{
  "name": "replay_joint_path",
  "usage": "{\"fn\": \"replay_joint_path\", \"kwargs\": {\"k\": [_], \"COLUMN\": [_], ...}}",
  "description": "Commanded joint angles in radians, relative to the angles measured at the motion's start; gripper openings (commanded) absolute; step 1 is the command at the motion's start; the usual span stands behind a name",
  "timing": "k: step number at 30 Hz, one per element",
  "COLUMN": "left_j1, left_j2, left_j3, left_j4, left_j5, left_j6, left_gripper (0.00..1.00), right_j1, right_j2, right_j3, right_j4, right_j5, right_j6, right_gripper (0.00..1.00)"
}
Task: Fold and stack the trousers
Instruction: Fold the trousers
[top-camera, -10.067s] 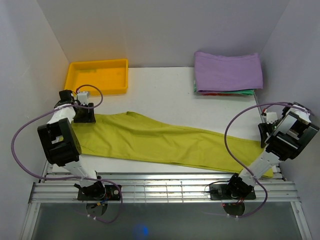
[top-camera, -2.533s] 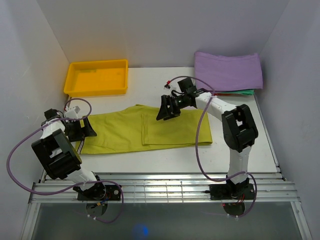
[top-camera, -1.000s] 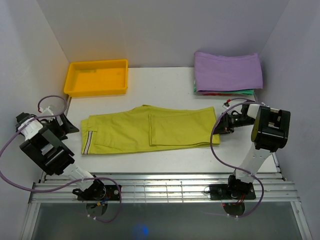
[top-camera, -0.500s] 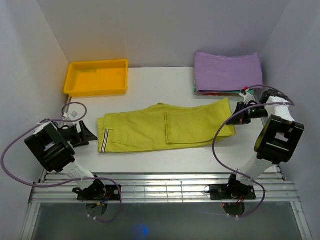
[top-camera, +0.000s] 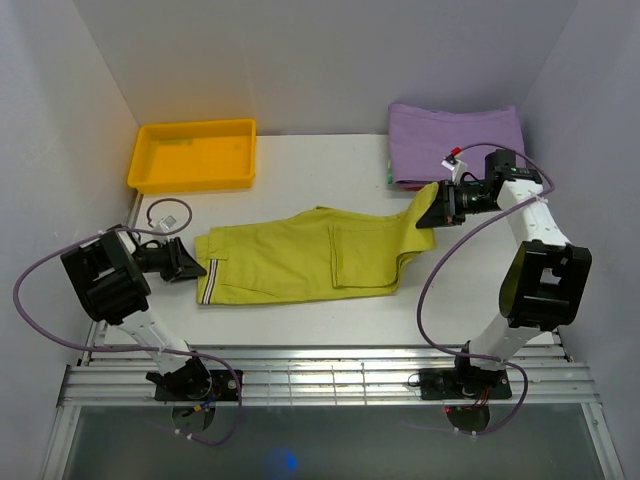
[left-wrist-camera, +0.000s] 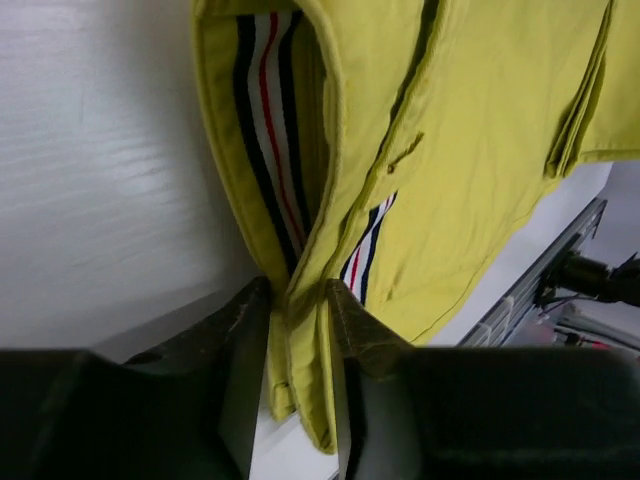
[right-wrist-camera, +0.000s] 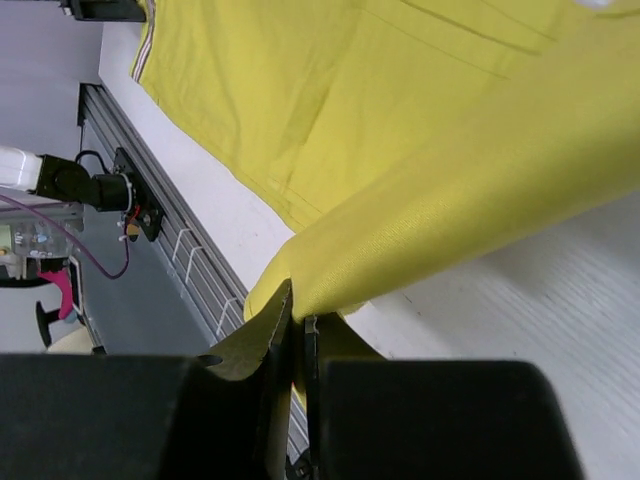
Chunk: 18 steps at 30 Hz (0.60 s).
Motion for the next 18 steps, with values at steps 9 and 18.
{"fn": "replay_joint_path", "kwargs": {"k": [9,18], "left_j1": [-0.192,-0.283], "left_j2": [0.066,0.095], "left_j3": [0.026,0.018], "left_j4": [0.055,0.128], "left_j5": [0.101,0.144], "left_j6": [-0.037,-0.134], "left_gripper": [0.00,0.00], "right_j1": [0.285,0.525], "right_j2": [-0.017,0.068], "right_j3": [0.132,0.204], "right_j4": [0.231,0.469], "right_j5": [-0.043,0.006], "right_j6": [0.271,0.501], "right_gripper": [0.08,0.08]}}
